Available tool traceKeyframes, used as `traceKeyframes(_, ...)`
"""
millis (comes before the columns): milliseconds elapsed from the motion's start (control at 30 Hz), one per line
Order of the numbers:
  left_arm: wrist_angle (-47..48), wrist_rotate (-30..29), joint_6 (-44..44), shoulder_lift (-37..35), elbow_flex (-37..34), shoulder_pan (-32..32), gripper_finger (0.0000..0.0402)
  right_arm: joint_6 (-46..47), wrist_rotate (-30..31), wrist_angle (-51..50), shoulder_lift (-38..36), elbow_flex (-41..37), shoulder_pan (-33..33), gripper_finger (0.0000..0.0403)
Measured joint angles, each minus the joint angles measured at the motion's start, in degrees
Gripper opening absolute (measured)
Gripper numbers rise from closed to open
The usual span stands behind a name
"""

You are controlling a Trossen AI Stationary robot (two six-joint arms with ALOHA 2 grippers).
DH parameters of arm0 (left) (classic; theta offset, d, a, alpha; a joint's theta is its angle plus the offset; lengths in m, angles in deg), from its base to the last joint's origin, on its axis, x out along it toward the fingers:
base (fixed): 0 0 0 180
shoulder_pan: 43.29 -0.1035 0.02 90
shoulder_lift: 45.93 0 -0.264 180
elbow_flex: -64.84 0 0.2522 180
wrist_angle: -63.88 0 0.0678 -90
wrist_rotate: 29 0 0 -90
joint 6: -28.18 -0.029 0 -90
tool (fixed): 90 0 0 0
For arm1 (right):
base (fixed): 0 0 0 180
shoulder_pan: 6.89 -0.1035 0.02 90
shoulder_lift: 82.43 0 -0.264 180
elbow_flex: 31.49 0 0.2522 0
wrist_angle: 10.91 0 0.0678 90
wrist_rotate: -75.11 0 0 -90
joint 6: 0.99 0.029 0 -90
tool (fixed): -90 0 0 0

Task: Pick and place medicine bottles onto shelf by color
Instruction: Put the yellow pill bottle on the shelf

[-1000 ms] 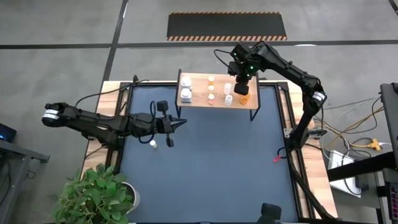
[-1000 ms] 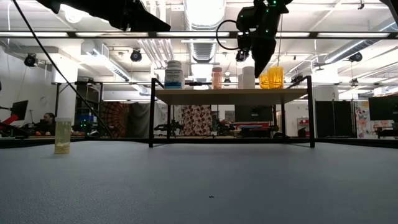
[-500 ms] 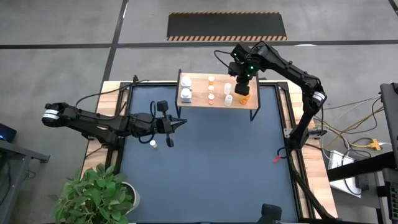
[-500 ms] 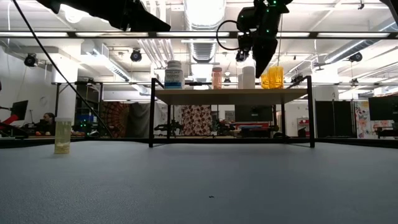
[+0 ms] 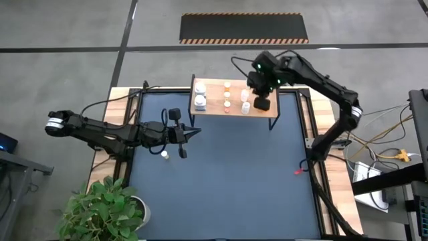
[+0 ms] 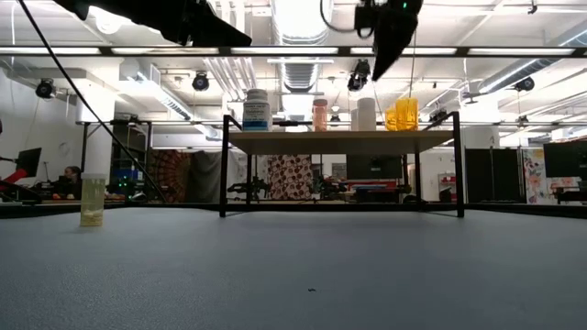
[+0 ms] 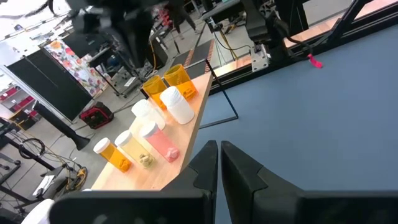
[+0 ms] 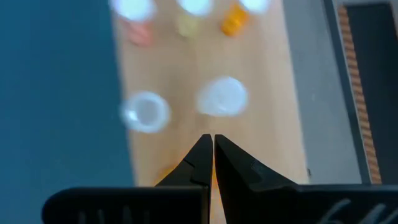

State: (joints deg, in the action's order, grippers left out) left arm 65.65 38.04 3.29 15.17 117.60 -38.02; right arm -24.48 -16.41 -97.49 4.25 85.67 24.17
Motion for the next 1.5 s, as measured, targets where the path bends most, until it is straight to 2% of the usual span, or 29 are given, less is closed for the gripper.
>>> traceKeyframes(167,-0.02,0.0,0.0,0.0,0.0,0.01,0.0002,4.23,0.02,5.63,-6.72,-6.64,-8.68,0.0009)
traceKeyframes(333,-0.04,0.0,0.15,0.0,0.0,-0.01,0.0002,9.23,0.28,15.3,-14.96,-17.24,-18.59,0.0009)
traceKeyframes(500,-0.1,0.0,1.54,0.0,0.0,0.02,0.0002,13.6,5.66,25.66,-22.84,-30.03,-28.9,0.0009)
traceKeyframes(733,-0.66,0.42,9.81,0.0,-0.01,0.03,0.0002,17.54,9.69,41.02,-31.0,-46.52,-39.36,0.0009)
traceKeyframes(867,-1.05,0.61,14.58,0.95,-0.92,0.03,0.0002,17.5,10.6,50.83,-33.69,-54.67,-42.05,0.0009)
traceKeyframes(1067,-1.29,0.69,22.29,2.87,-1.29,0.03,0.0002,14.69,10.58,64.68,-34.63,-64.74,-42.32,0.0009)
traceKeyframes(1200,0.06,1.05,29.09,3.69,-1.31,0.24,0.0002,9.23,5.34,73.08,-34.52,-70.65,-42.3,0.0009)
traceKeyframes(1333,6.93,3.06,38.9,3.69,-0.98,1.46,0.0002,6.06,2.49,81.55,-34.6,-74.79,-42.32,0.0009)
traceKeyframes(1500,17.59,3.69,53.41,3.65,-0.33,4.03,0.0002,3.93,2.58,82.9,-35.7,-76.77,-42.3,0.0009)
